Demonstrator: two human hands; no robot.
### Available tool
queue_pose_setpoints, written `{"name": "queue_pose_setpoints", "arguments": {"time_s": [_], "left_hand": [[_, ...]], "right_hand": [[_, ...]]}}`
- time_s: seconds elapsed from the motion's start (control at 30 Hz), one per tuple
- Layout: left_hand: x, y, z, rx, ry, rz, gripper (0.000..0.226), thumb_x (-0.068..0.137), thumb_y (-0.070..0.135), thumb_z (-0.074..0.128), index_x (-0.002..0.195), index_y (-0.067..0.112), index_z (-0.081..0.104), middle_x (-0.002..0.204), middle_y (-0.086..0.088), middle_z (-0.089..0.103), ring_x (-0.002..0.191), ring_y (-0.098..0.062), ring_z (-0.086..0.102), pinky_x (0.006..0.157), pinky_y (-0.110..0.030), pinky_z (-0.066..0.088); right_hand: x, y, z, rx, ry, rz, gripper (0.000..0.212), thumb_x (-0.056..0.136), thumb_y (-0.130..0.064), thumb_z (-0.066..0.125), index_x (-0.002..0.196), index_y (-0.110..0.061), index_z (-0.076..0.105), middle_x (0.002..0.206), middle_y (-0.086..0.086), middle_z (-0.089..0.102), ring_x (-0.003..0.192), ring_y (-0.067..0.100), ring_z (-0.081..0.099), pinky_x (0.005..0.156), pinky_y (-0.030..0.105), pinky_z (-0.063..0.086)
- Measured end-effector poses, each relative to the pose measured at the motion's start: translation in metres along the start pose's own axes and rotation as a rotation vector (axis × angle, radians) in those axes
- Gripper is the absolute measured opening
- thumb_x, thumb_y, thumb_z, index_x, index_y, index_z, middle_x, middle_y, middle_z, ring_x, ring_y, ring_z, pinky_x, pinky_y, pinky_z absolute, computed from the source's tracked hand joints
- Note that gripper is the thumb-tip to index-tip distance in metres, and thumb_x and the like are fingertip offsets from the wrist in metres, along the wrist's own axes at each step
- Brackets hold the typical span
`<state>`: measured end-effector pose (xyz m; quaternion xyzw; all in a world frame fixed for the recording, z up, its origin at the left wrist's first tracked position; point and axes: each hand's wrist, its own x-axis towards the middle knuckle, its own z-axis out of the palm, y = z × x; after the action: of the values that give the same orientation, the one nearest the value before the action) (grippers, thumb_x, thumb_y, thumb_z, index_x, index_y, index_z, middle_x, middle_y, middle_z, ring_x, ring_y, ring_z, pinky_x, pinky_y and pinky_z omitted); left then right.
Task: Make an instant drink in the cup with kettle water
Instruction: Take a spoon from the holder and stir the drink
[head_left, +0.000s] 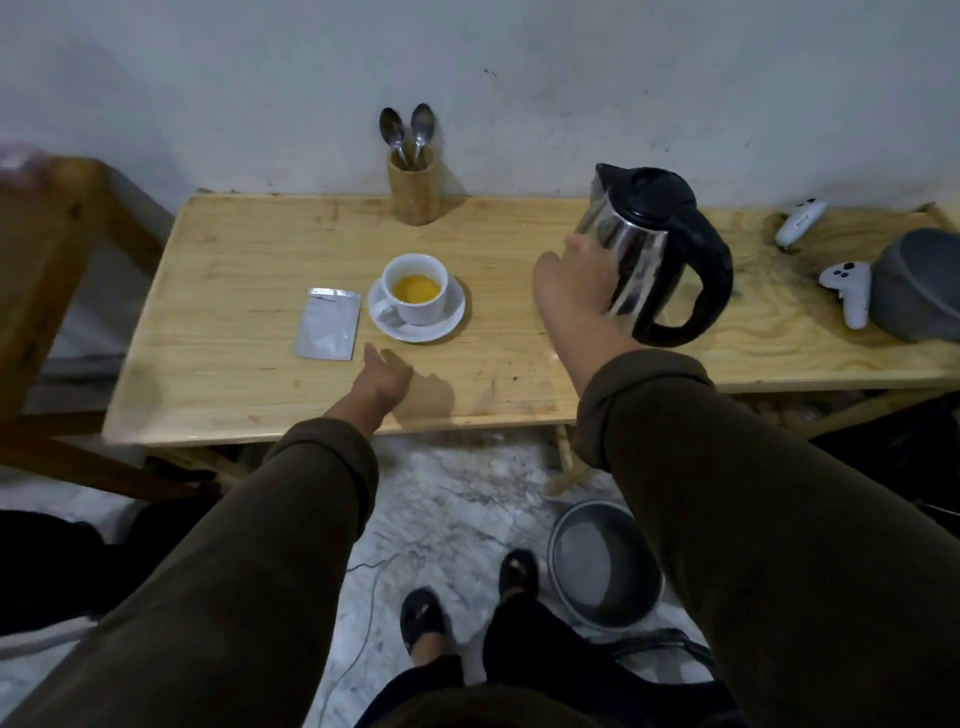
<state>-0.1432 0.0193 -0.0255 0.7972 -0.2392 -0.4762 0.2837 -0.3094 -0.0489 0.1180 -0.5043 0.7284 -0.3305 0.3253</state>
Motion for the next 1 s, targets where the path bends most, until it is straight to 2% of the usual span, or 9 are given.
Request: {"name": "queue_pose_setpoints", "arguments": {"time_s": [0.1, 0.23, 0.4, 0.53, 0.6, 0.7, 0.77, 0.87, 1.0], "left_hand": [[0.003, -0.005, -0.012, 0.116, 0.022, 0.029, 0.083, 0.091, 0.024, 0.053, 0.153, 0.013, -0.001, 0.152, -0.019, 0.035, 0.134, -0.038, 0.042, 0.112, -0.045, 0.037], [0.014, -0.005, -0.028, 0.249, 0.034, 0.085, 0.067, 0.087, 0.024, 0.057, 0.145, 0.011, 0.025, 0.142, -0.016, 0.048, 0.127, -0.038, 0.049, 0.107, -0.042, 0.040], [0.041, 0.003, -0.041, 0.459, 0.103, 0.156, 0.050, 0.090, 0.018, 0.053, 0.136, 0.003, 0.039, 0.140, -0.017, 0.048, 0.129, -0.034, 0.047, 0.104, -0.037, 0.038], [0.059, 0.014, -0.046, 0.514, 0.125, 0.156, 0.057, 0.090, 0.012, 0.054, 0.143, 0.005, 0.033, 0.143, -0.018, 0.042, 0.131, -0.033, 0.043, 0.105, -0.035, 0.035], [0.068, 0.020, -0.049, 0.503, 0.151, 0.168, 0.053, 0.089, 0.011, 0.053, 0.140, 0.009, 0.039, 0.137, -0.018, 0.048, 0.126, -0.034, 0.048, 0.101, -0.036, 0.039], [0.082, 0.026, -0.050, 0.500, 0.207, 0.188, 0.044, 0.091, 0.020, 0.050, 0.135, 0.014, 0.049, 0.125, -0.020, 0.054, 0.117, -0.036, 0.054, 0.096, -0.037, 0.044], [0.088, 0.029, -0.052, 0.496, 0.219, 0.161, 0.046, 0.087, 0.020, 0.056, 0.133, 0.016, 0.051, 0.122, -0.021, 0.052, 0.116, -0.037, 0.054, 0.096, -0.036, 0.045], [0.095, 0.033, -0.057, 0.477, 0.205, 0.077, 0.061, 0.075, 0.008, 0.069, 0.133, 0.016, 0.052, 0.127, -0.018, 0.046, 0.113, -0.036, 0.055, 0.099, -0.037, 0.047], [0.101, 0.040, -0.063, 0.495, 0.148, 0.029, 0.077, 0.064, 0.005, 0.077, 0.134, 0.019, 0.047, 0.126, -0.017, 0.046, 0.110, -0.036, 0.056, 0.095, -0.039, 0.050]], "right_hand": [[0.002, -0.014, 0.022, -0.058, -0.122, -0.041, 0.037, 0.088, -0.017, 0.048, 0.124, -0.019, 0.058, 0.135, 0.004, 0.051, 0.120, 0.025, 0.053, 0.096, 0.036, 0.050], [0.019, -0.038, 0.047, -0.179, -0.215, -0.090, 0.034, 0.091, -0.016, 0.045, 0.120, -0.014, 0.062, 0.128, 0.004, 0.061, 0.118, 0.024, 0.056, 0.089, 0.027, 0.045], [0.050, -0.076, 0.086, -0.319, -0.268, -0.224, 0.032, 0.095, -0.014, 0.041, 0.118, -0.007, 0.062, 0.126, 0.011, 0.062, 0.118, 0.029, 0.057, 0.092, 0.030, 0.046], [0.080, -0.099, 0.120, -0.363, -0.337, -0.262, 0.034, 0.096, -0.015, 0.036, 0.117, -0.005, 0.061, 0.122, 0.011, 0.063, 0.113, 0.027, 0.058, 0.082, 0.029, 0.044], [0.095, -0.104, 0.135, -0.361, -0.380, -0.263, 0.036, 0.097, -0.020, 0.034, 0.116, -0.004, 0.061, 0.113, 0.010, 0.063, 0.105, 0.024, 0.058, 0.076, 0.026, 0.039], [0.115, -0.108, 0.156, -0.378, -0.433, -0.280, 0.039, 0.097, -0.026, 0.036, 0.116, -0.004, 0.061, 0.115, 0.010, 0.063, 0.108, 0.025, 0.058, 0.081, 0.028, 0.042], [0.128, -0.110, 0.169, -0.405, -0.447, -0.265, 0.037, 0.097, -0.026, 0.038, 0.119, -0.005, 0.059, 0.116, 0.009, 0.062, 0.108, 0.024, 0.059, 0.081, 0.028, 0.042], [0.149, -0.112, 0.188, -0.401, -0.476, -0.252, 0.036, 0.096, -0.029, 0.043, 0.116, -0.005, 0.060, 0.102, 0.005, 0.058, 0.097, 0.018, 0.057, 0.088, 0.028, 0.046], [0.161, -0.113, 0.209, -0.388, -0.512, -0.246, 0.034, 0.091, -0.029, 0.050, 0.117, -0.010, 0.061, 0.112, 0.009, 0.066, 0.107, 0.026, 0.063, 0.090, 0.033, 0.053]]}}
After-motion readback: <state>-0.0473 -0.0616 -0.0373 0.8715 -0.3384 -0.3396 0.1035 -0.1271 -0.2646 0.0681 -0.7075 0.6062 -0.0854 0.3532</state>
